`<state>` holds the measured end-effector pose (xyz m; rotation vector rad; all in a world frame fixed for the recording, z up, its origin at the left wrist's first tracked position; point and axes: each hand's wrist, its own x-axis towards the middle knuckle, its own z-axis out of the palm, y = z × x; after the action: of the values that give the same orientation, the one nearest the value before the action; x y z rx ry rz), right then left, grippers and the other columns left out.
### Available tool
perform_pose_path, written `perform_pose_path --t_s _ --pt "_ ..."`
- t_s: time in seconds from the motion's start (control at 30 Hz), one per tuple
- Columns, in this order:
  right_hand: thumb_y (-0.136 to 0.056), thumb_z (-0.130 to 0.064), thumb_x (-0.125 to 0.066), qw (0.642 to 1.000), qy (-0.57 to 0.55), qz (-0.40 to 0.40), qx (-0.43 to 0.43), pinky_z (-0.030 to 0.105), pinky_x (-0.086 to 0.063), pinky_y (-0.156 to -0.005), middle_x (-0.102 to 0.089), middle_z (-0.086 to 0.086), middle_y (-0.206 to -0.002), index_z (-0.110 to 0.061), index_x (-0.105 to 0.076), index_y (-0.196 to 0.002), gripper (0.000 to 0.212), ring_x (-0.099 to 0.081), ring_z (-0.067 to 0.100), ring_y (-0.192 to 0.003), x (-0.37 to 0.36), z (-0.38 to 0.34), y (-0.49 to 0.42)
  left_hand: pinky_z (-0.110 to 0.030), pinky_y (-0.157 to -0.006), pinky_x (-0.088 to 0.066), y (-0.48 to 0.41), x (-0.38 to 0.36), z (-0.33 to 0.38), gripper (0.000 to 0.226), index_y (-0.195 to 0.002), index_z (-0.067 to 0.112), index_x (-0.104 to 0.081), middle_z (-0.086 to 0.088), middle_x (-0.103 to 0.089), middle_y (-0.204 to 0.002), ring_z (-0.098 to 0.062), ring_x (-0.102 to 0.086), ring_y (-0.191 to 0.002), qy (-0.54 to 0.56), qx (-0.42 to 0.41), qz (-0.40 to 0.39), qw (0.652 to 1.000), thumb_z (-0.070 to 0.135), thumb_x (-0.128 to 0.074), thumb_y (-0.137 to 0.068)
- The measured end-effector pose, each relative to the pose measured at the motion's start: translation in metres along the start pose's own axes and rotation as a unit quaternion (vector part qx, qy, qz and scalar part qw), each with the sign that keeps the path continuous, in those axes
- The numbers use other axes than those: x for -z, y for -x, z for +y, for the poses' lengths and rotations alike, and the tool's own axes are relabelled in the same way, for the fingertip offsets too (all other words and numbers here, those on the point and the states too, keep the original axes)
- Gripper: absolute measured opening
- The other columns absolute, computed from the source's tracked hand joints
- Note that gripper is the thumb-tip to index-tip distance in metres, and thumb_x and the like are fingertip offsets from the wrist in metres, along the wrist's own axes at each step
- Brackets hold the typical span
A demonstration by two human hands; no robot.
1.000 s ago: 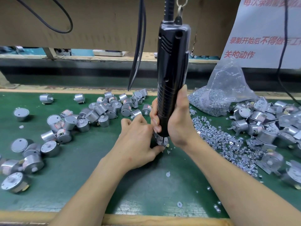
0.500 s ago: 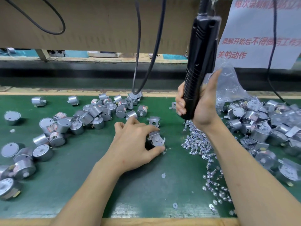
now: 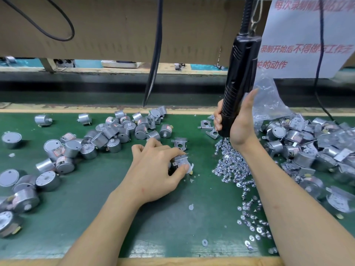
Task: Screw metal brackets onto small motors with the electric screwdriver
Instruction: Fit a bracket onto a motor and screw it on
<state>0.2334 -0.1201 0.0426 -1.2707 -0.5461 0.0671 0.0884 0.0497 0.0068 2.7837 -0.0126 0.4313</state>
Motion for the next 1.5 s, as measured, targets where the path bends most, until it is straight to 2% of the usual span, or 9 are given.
perform_pose_path --t_s 0.3,0.7,0.9,1.03,1.2,1.5 --pt "-0.060 -0.104 -0.037 1.000 0.006 0.013 -0.008 0.027 -0.043 -0.050 -0.053 0.003 -0.060 -0.025 -0.061 -0.067 0.082 -0.047 0.019 -0.047 0.003 0.007 -0.002 -0.036 -0.086 -0.021 0.000 -0.001 -0.001 0.046 -0.111 0.041 -0.062 0.023 -0.055 -0.079 -0.010 -0.036 -0.098 0.011 -0.002 0.000 1.000 0.066 -0.034 -0.085" --pt "-0.058 -0.103 -0.041 1.000 -0.010 0.002 -0.011 0.028 -0.042 -0.049 -0.051 0.004 -0.060 -0.018 -0.058 -0.070 0.088 -0.046 0.020 -0.046 0.001 0.010 -0.003 -0.037 -0.089 -0.024 0.000 -0.001 0.000 0.052 -0.112 0.039 -0.062 0.022 -0.061 -0.089 -0.010 -0.039 -0.100 0.010 -0.007 -0.002 1.000 0.074 -0.039 -0.080" --pt "-0.057 -0.104 -0.042 1.000 -0.010 0.006 -0.012 0.028 -0.042 -0.049 -0.051 0.004 -0.060 -0.017 -0.057 -0.071 0.089 -0.046 0.019 -0.046 0.001 0.011 -0.002 -0.036 -0.089 -0.025 0.000 0.001 0.000 0.052 -0.111 0.041 -0.061 0.027 -0.057 -0.088 -0.009 -0.039 -0.099 0.017 -0.013 -0.003 1.000 0.075 -0.051 -0.073" --pt "-0.056 -0.103 -0.043 1.000 -0.020 0.004 -0.016 0.026 -0.043 -0.048 -0.052 0.003 -0.059 -0.018 -0.057 -0.070 0.087 -0.046 0.018 -0.046 0.001 0.011 -0.002 -0.036 -0.089 -0.024 0.000 0.001 -0.001 0.046 -0.107 0.041 -0.059 0.034 -0.047 -0.082 -0.008 -0.039 -0.099 0.032 -0.013 -0.001 0.999 0.070 -0.059 -0.071" --pt "-0.057 -0.103 -0.041 1.000 -0.013 0.007 -0.015 0.027 -0.044 -0.049 -0.052 0.004 -0.059 -0.021 -0.059 -0.068 0.085 -0.046 0.019 -0.046 0.001 0.011 -0.002 -0.033 -0.086 -0.020 -0.001 0.000 -0.002 0.042 -0.099 0.041 -0.050 0.029 -0.051 -0.088 -0.006 -0.037 -0.099 0.036 -0.008 -0.005 0.999 0.069 -0.056 -0.069" --pt "-0.058 -0.104 -0.040 1.000 -0.008 0.015 -0.013 0.027 -0.043 -0.050 -0.052 0.004 -0.059 -0.020 -0.059 -0.068 0.086 -0.046 0.020 -0.046 0.001 0.011 -0.003 -0.035 -0.089 -0.024 -0.001 0.000 -0.003 0.042 -0.099 0.039 -0.051 0.029 -0.049 -0.087 -0.007 -0.038 -0.099 0.038 -0.004 -0.011 0.999 0.069 -0.056 -0.070"
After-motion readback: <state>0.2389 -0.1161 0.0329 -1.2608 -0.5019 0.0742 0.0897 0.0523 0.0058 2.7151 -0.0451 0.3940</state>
